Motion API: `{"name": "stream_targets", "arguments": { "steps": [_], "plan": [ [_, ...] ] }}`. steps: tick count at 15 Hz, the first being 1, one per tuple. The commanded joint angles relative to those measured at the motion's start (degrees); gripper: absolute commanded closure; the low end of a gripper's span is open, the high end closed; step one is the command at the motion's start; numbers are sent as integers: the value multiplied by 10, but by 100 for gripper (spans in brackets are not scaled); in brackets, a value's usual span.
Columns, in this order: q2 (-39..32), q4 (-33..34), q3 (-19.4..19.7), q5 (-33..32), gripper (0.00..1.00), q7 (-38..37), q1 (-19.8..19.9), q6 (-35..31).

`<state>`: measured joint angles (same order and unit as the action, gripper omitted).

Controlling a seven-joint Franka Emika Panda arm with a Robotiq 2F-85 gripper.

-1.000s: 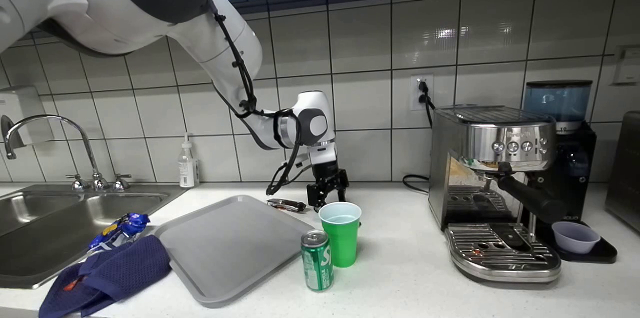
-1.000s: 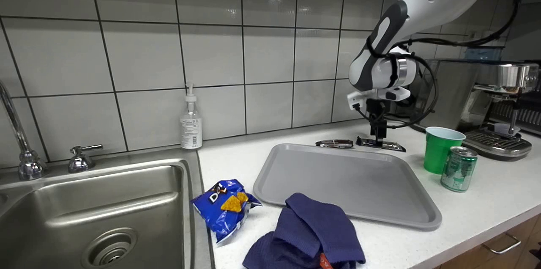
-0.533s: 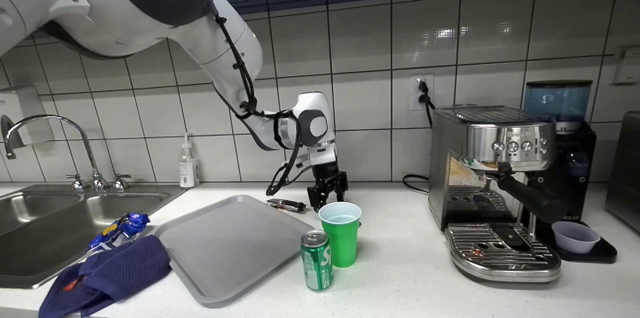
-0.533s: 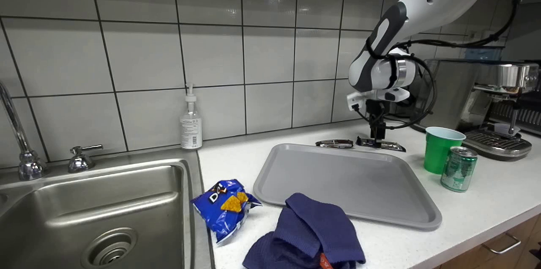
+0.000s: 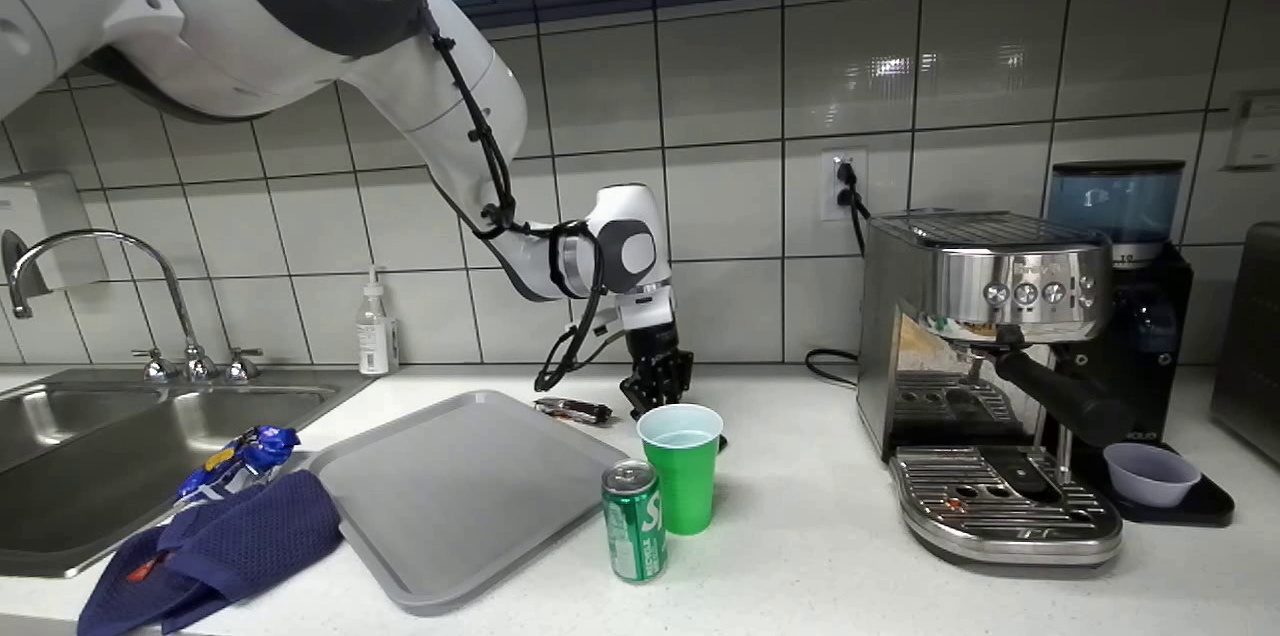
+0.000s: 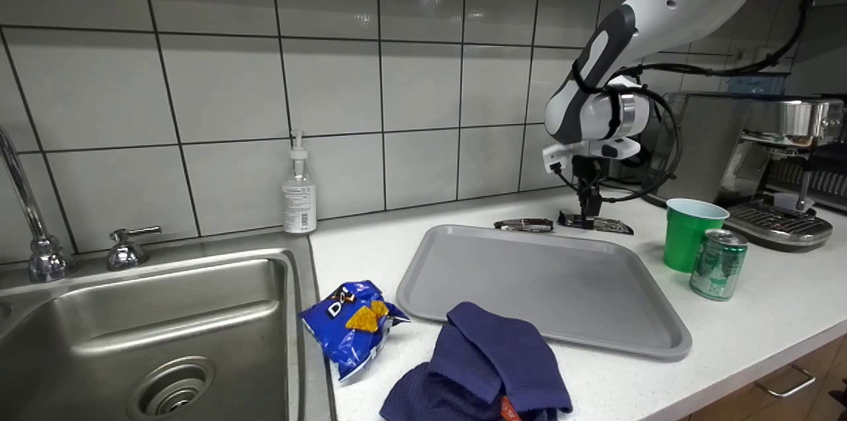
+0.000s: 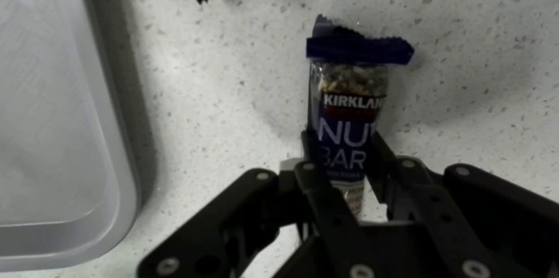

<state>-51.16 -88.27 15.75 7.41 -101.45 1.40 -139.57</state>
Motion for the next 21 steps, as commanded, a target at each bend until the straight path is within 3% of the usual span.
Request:
{"name": "stream_targets", "arguments": {
  "steps": [1, 11, 21],
  "plan": [
    [-4, 17, 1, -7, 93, -15, 4, 6],
    [39, -5, -3, -15, 93, 24, 7, 11],
    [108, -78, -27, -16, 93, 141, 3, -13]
  ]
}}
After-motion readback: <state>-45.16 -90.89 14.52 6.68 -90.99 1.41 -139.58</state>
